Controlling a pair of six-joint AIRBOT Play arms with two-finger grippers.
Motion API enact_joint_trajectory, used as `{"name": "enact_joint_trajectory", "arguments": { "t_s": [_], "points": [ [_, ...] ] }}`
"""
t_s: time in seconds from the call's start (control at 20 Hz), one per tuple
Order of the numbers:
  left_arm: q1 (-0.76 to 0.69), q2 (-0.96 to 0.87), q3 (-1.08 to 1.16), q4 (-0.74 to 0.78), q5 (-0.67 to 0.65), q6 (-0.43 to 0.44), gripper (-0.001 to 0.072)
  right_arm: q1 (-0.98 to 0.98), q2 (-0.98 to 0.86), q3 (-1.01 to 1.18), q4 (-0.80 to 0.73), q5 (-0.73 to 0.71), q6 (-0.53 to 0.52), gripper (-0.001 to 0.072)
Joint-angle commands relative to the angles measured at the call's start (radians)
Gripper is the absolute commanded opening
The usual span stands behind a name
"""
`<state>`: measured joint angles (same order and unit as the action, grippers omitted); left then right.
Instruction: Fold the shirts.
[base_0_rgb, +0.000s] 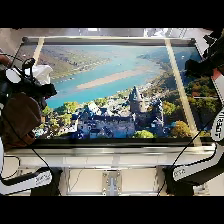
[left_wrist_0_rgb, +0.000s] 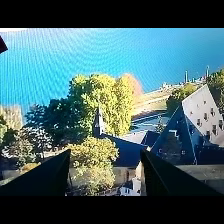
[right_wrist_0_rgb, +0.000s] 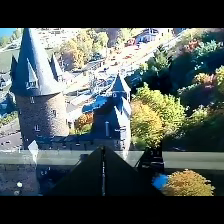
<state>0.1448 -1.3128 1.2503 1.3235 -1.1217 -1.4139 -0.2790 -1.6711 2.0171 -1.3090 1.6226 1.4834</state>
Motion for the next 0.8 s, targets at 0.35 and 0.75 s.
{"name": "enact_joint_trajectory", "arguments": {
  "t_s": [0.35, 0.75],
  "points": [
    [0.000, 0.000, 0.001, 0.000, 0.000, 0.000, 0.0518, -0.001, 0.000, 0.000, 0.000, 0.000, 0.000, 0.0011],
    [0.000, -0.002, 0.001, 0.007, 0.025, 0.001, 0.0510, -0.001, 0.000, 0.000, 0.000, 0.000, 0.000, 0.0011]
  ]
}}
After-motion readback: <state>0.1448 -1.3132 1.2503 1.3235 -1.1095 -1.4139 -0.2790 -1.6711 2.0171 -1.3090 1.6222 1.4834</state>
